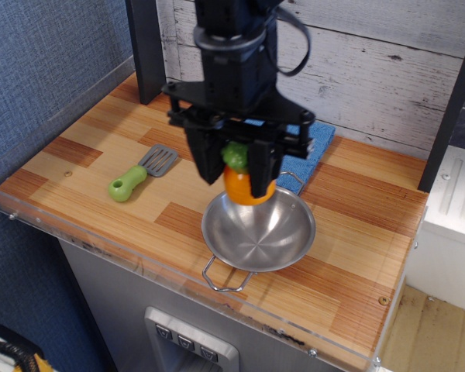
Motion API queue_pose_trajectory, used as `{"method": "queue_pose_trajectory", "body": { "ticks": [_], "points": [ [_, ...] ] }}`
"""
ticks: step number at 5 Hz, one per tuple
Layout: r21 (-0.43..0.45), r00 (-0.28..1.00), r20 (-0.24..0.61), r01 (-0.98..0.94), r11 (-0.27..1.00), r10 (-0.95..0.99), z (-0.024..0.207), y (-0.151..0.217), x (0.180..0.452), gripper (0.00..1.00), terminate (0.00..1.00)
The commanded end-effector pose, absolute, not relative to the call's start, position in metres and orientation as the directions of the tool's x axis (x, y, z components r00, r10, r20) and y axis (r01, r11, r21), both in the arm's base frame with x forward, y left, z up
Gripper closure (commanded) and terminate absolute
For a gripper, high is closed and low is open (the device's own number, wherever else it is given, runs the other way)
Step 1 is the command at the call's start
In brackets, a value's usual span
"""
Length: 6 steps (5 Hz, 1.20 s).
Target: Put the orange item in the bowl.
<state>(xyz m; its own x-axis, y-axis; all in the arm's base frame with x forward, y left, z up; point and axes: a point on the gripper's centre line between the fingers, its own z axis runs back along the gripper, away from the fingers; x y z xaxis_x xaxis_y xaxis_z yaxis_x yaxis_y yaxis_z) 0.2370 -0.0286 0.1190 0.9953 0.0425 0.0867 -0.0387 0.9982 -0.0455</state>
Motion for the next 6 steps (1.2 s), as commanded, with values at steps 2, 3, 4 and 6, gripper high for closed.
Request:
{"method": "queue_pose_trajectory", "body": {
  "ticks": [2,3,4,6],
  "points": [
    [-0.034,0.996,0.087,-0.023,0.999,0.026,0.09,-0.02,0.255,1.0,0.0],
    [-0.024,0.998,0.068,0.001,1.0,0.001,0.077,-0.025,0.258,1.0,0.0],
    [-0.013,0.999,0.041,0.011,1.0,-0.011,0.065,-0.03,0.26,1.0,0.0],
    [-0.01,1.0,-0.008,0.017,1.0,-0.017,0.047,-0.03,0.259,1.0,0.0]
  ]
}}
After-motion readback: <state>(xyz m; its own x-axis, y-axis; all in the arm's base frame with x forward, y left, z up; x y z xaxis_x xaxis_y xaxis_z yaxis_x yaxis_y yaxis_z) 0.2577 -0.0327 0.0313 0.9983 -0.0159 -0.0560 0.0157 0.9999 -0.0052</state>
